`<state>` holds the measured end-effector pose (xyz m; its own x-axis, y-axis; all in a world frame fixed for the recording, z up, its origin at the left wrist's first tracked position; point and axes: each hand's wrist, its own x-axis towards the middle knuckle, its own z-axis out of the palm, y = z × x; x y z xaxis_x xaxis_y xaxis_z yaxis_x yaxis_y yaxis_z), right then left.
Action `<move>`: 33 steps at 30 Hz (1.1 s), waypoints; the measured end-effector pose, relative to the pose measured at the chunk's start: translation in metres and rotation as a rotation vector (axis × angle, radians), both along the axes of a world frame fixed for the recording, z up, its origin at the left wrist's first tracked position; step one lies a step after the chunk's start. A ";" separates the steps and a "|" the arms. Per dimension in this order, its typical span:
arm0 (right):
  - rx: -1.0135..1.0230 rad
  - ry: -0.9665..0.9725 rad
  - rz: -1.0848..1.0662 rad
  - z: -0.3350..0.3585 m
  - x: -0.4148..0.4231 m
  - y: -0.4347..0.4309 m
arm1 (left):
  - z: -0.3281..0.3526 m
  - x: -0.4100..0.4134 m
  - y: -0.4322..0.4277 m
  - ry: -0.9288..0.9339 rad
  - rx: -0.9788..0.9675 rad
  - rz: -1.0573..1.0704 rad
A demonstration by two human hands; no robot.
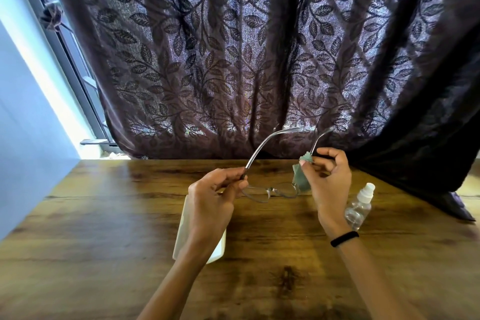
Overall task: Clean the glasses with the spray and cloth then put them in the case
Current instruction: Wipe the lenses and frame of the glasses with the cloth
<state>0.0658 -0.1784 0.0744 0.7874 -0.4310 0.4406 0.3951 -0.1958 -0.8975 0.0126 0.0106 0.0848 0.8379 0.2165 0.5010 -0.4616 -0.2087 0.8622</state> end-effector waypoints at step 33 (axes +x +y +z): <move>0.105 -0.230 -0.081 0.024 -0.007 -0.005 | 0.005 -0.008 -0.006 0.078 -0.153 -0.061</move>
<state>0.0584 -0.1831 0.0986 0.6327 -0.5415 0.5535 0.5777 -0.1458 -0.8031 0.0043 0.0051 0.0901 0.8872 0.2324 0.3987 -0.3995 -0.0457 0.9156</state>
